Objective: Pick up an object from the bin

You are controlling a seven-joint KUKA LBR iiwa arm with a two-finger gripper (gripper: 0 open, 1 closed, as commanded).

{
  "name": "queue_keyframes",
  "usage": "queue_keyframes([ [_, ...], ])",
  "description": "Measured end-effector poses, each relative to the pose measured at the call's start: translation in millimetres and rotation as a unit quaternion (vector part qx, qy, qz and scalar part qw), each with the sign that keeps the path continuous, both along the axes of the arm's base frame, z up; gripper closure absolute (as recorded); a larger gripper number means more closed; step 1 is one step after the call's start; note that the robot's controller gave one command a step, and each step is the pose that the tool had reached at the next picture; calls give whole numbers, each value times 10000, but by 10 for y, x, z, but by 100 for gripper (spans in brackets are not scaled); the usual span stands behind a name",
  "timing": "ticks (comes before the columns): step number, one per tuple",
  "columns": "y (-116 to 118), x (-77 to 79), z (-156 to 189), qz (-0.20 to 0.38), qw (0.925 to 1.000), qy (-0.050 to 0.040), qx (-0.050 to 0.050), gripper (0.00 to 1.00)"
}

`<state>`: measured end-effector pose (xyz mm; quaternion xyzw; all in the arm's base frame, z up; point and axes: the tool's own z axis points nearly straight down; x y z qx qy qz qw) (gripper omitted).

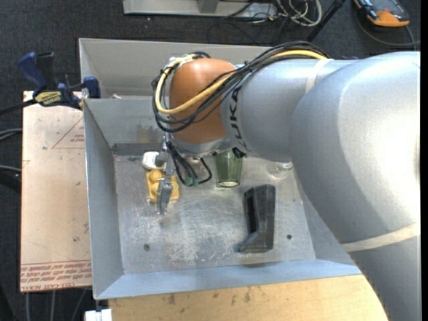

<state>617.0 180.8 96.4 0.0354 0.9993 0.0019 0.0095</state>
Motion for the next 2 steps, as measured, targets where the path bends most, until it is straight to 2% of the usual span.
queue_keyframes([
  [1,9,-63,37,3,10000,52,6,100],
  [2,9,-63,37,3,10000,52,6,100],
])
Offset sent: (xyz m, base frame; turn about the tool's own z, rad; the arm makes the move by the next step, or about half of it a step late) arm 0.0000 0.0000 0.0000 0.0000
